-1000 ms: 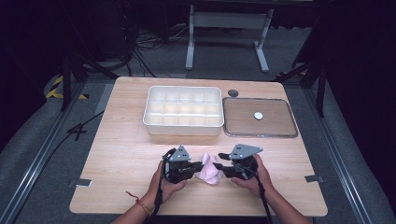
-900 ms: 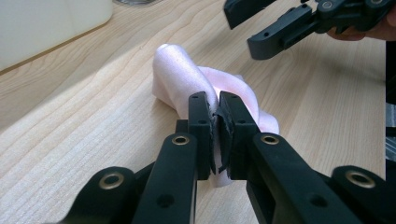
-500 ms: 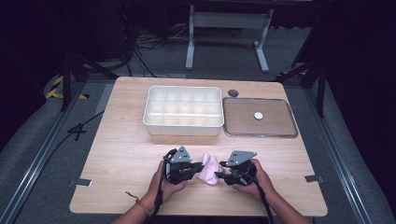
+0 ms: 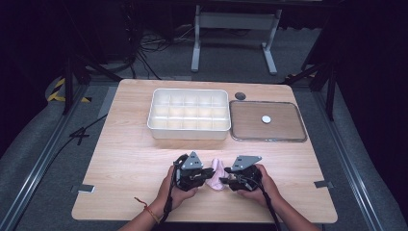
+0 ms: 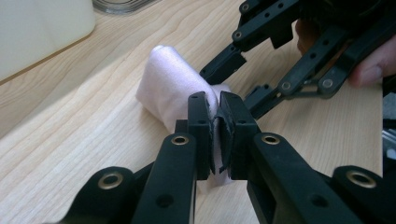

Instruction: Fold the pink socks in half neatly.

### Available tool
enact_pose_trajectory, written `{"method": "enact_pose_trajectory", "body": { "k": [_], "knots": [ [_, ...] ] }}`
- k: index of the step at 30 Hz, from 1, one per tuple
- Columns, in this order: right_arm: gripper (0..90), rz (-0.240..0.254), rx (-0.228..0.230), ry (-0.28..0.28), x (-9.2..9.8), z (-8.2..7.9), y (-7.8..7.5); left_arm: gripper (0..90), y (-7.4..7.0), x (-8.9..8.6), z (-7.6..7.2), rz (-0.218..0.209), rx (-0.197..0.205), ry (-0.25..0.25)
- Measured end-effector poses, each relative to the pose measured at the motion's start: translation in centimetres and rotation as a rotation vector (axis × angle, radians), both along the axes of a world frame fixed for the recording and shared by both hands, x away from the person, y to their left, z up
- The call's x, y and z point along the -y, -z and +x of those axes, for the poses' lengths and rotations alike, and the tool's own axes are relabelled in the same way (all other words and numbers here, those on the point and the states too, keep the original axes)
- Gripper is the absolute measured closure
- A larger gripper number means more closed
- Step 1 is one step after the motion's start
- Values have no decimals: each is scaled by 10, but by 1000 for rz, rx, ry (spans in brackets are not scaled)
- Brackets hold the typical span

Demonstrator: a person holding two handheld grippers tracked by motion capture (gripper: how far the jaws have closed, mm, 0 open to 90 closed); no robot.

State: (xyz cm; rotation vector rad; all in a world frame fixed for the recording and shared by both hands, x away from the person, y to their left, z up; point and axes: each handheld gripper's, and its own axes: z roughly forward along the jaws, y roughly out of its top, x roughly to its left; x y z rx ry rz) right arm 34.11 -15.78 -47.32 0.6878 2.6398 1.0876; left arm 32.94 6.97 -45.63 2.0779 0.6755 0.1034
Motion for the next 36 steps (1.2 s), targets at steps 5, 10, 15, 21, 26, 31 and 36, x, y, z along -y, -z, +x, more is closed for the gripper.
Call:
{"method": "enact_pose_trajectory", "body": {
  "k": [5,10,15,21,26,31,36],
  "knots": [
    [577,5,-1,7,-2,0,0,834,1,6,-2,24,7,13],
    [529,9,-7,4,0,0,-2,834,1,6,-3,34,22,11],
    [625,25,-10,-6,9,0,-8,832,1,4,-3,29,14,8],
    [692,-8,-25,-2,9,1,-1,829,3,9,-5,38,20,27],
    [703,-10,-23,-6,8,1,-1,823,6,11,-7,39,15,32],
    [710,-6,-24,-5,8,1,-1,820,8,13,-7,51,19,42],
    [747,5,-16,-3,10,3,-5,812,10,16,-8,69,27,50]
  ]
}}
